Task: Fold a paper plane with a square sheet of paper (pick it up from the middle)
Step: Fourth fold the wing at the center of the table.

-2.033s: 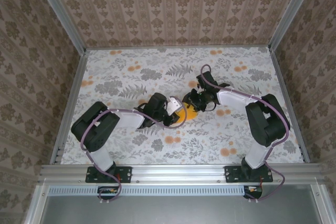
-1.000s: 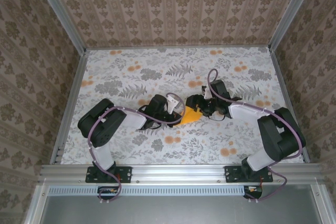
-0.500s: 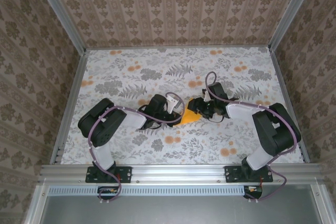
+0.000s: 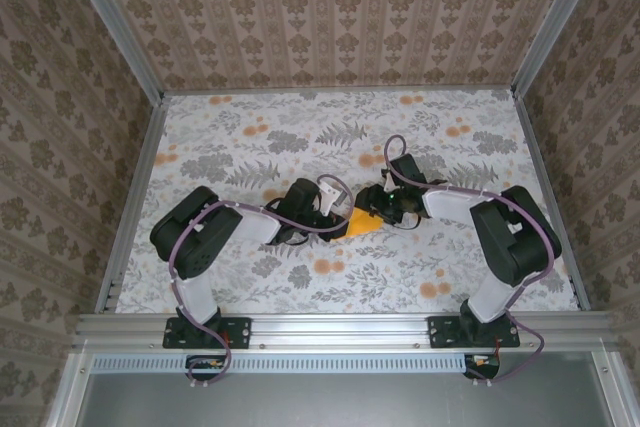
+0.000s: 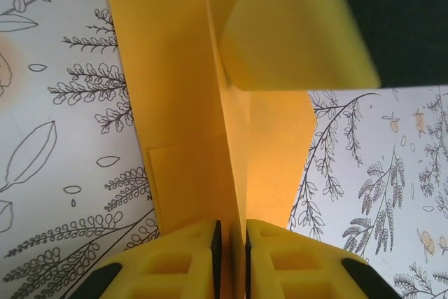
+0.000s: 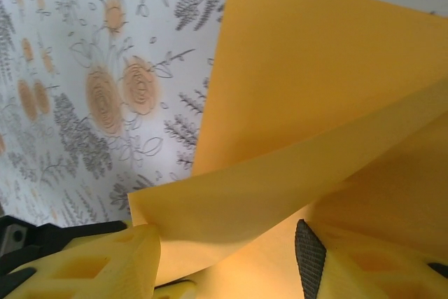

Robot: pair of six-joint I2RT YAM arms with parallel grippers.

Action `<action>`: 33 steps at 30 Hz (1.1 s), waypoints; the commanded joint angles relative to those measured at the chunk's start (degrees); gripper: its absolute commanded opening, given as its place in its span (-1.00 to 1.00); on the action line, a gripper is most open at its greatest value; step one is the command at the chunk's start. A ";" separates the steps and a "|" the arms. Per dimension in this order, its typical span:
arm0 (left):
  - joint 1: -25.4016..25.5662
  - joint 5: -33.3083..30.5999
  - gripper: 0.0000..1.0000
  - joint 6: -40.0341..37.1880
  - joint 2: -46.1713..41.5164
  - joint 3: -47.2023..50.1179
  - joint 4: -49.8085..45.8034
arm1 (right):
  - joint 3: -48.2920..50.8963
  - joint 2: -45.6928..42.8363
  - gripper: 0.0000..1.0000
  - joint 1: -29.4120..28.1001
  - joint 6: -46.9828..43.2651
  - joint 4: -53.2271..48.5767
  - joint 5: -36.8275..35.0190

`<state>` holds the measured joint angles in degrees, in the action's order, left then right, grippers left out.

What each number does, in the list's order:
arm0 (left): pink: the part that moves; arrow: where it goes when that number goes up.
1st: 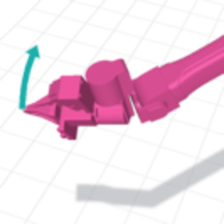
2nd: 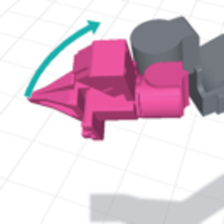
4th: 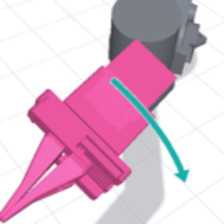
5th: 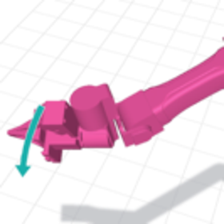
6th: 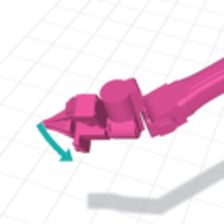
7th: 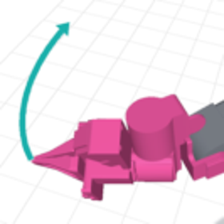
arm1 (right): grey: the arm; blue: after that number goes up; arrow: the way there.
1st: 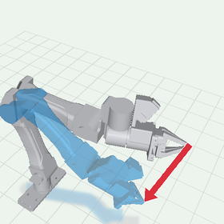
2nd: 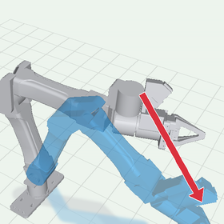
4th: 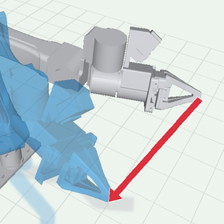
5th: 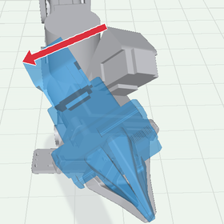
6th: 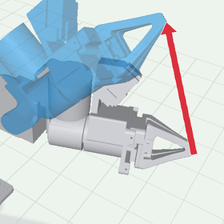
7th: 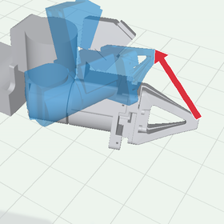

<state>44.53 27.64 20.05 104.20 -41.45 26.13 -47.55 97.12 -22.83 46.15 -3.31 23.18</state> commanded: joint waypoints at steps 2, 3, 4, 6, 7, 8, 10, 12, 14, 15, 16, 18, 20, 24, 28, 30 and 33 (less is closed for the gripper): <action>-0.83 1.71 -0.52 1.97 -0.41 -1.02 -1.33 | -1.99 1.87 0.11 -0.32 -1.39 -4.39 -2.55; -1.09 1.63 -0.47 2.39 -1.08 -0.80 -1.70 | -2.23 2.12 0.12 -0.33 -1.57 -4.91 -2.62; -1.45 1.69 -0.41 2.72 -1.97 -0.69 -2.27 | -2.48 2.60 0.13 -0.30 -1.77 -5.52 -2.83; -1.91 1.41 -0.32 3.04 -3.96 -0.51 -3.98 | -3.04 3.13 0.14 -0.30 -1.96 -6.62 -3.21; -2.08 0.89 -0.27 3.34 -5.32 -0.25 -4.80 | -3.35 3.53 0.16 -0.36 -2.12 -7.15 -3.40; -2.21 0.38 -0.24 3.59 -6.41 0.07 -5.38 | -3.50 3.79 0.18 -0.40 -2.20 -7.44 -3.49; -2.44 -0.90 -0.20 4.79 -8.77 0.61 -6.44 | -3.89 4.50 0.20 -0.40 -2.30 -8.28 -3.80; -2.45 -2.15 -0.18 6.35 -10.21 0.65 -7.60 | -4.27 5.13 0.21 -0.38 -2.38 -9.21 -4.23; -2.43 -2.67 -0.19 8.42 -10.84 0.33 -8.34 | -4.49 5.71 0.23 -0.37 -2.49 -9.96 -4.61; -2.43 -2.68 -0.20 9.97 -10.74 0.08 -8.32 | -4.65 6.03 0.24 -0.37 -2.50 -10.41 -4.84; -2.39 -2.46 -0.23 11.34 -10.61 -0.15 -8.21 | -4.81 6.27 0.26 -0.40 -2.60 -10.84 -4.99; -2.04 -1.61 -0.30 13.12 -9.96 -0.73 -7.85 | -5.01 6.65 0.27 -0.38 -2.68 -11.88 -5.50; -1.56 -0.78 -0.37 13.61 -8.93 -2.02 -9.07 | -5.33 7.10 0.29 -0.41 -2.58 -12.74 -5.84; -1.38 1.39 -0.57 14.17 -7.01 -3.72 -9.61 | -5.70 7.97 0.30 -0.37 -2.25 -13.27 -5.78; -1.20 2.63 -0.64 14.95 -5.86 -4.18 -8.28 | -5.83 8.35 0.30 -0.37 -2.12 -13.59 -5.68; -0.96 3.07 -0.64 15.32 -4.72 -4.73 -8.12 | -5.89 8.59 0.31 -0.38 -2.10 -13.78 -5.59; -0.52 3.62 -0.67 15.78 -3.08 -5.72 -7.56 | -6.03 8.77 0.31 -0.38 -2.10 -13.92 -5.43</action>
<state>43.44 29.23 34.41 99.50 -45.45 17.98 -54.83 101.75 -22.94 44.73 -12.23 22.44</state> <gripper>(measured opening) 0.170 0.655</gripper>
